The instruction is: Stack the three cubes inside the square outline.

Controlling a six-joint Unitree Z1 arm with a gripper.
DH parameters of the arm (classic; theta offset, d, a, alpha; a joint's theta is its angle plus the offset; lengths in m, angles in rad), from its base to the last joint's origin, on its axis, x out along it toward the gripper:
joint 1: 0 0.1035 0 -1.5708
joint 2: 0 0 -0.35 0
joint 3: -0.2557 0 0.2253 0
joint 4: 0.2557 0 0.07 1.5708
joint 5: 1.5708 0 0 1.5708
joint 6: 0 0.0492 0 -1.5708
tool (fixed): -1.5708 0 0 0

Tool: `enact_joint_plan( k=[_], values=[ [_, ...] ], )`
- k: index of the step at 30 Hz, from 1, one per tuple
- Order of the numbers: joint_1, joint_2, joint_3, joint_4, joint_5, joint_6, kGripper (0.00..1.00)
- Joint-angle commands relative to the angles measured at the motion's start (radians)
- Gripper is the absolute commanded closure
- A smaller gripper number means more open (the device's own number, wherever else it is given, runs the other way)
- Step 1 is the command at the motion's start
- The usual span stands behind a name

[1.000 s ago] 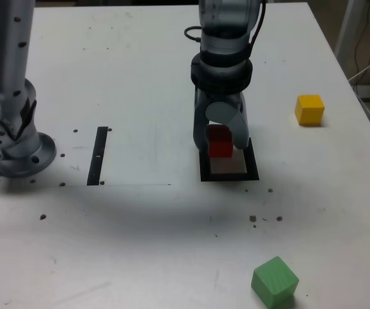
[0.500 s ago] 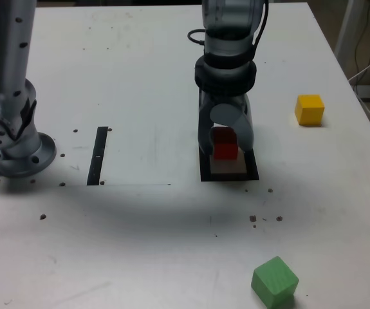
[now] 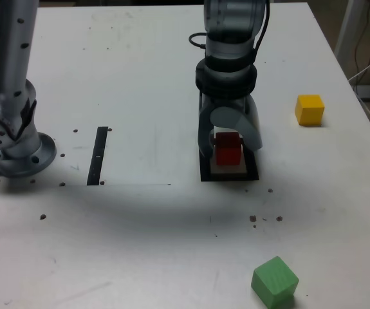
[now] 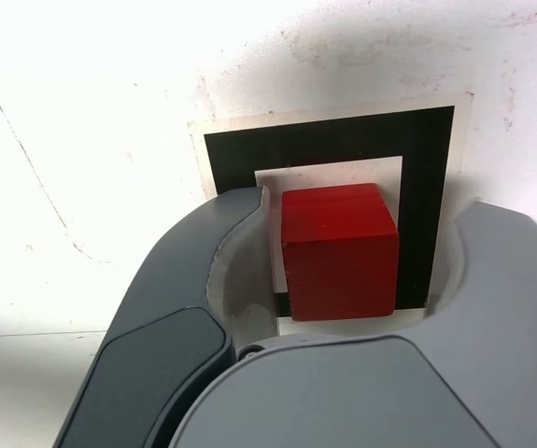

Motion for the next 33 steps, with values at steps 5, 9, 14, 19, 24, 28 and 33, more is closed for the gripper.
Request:
enact_joint_plan(
  k=[5, 9, 14, 19, 24, 28, 33],
  values=[
    [0.000, -0.066, 0.030, -0.005, 0.029, -0.022, 0.01],
    [0.000, -0.095, 0.043, 0.006, 0.054, -0.031, 0.01],
    [0.000, -0.099, 0.001, 0.075, 0.083, -0.024, 0.00],
    [0.001, -0.075, -0.143, 0.227, 0.114, 0.022, 0.01],
    [0.015, -0.044, -0.297, 0.345, 0.140, 0.075, 0.01],
    [0.041, -0.011, -0.396, 0.383, 0.141, 0.111, 0.01],
    [0.074, 0.050, -0.507, 0.412, 0.144, 0.154, 0.01]
  ],
)
